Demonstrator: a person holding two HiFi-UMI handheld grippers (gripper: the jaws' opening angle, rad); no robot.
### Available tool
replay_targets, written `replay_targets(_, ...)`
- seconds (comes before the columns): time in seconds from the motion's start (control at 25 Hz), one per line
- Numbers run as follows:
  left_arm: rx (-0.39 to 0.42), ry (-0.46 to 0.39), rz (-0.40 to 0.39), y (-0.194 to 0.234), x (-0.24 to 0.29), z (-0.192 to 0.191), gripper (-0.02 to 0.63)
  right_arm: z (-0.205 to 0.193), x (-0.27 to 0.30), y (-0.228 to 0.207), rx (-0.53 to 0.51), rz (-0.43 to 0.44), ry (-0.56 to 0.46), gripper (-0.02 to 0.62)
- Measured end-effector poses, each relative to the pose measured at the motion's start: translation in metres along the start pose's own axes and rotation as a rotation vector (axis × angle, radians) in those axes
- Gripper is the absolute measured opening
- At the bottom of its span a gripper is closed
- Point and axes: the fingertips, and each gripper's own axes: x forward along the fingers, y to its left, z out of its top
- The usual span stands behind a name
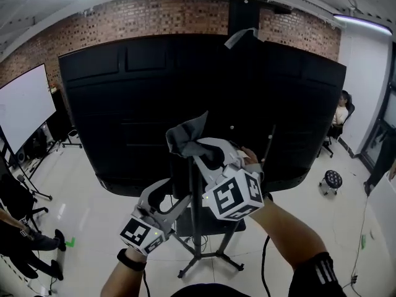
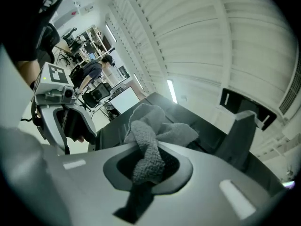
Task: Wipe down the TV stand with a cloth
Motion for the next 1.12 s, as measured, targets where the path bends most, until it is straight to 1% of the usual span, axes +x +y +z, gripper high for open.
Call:
replay_targets(0.12,0.011,-0.004,0.039,0.031,-0.027,0.004,0.252,0.021,0.043,0.025,-0.032,0.034,0.021,0.032)
replay_targets(0.32,0.014,-0.006,0.086,0.071,-0.067,0.007,0.252,0.04,0.107,0.06,-0.155,0.072,0.125,0.032)
replay_targets(0.48,-0.007,-0.008,0.107,0.09,-0.087,0.004,0.252,0.05,0.146,0.076,-0.261,0.069,0.184,0.032)
replay_targets(0.64,-0.026,-0.007,0.105,0.098,-0.096,-0.002,0.252,0.05,0.177,0.083,-0.376,0.059,0.255,0.032)
replay_targets(0.8,-0.04,-0.004,0.094,0.102,-0.101,-0.006,0.252,0.036,0.184,0.081,-0.476,0.048,0.346,0.032)
replay_targets(0.96,-0.046,-0.002,0.068,0.097,-0.098,-0.008,0.252,0.022,0.174,0.072,-0.519,0.033,0.398,0.031)
replay_targets(1.12,-0.057,-0.004,0.035,0.088,-0.09,-0.01,0.252,0.002,0.157,0.061,-0.57,0.02,0.471,0.031)
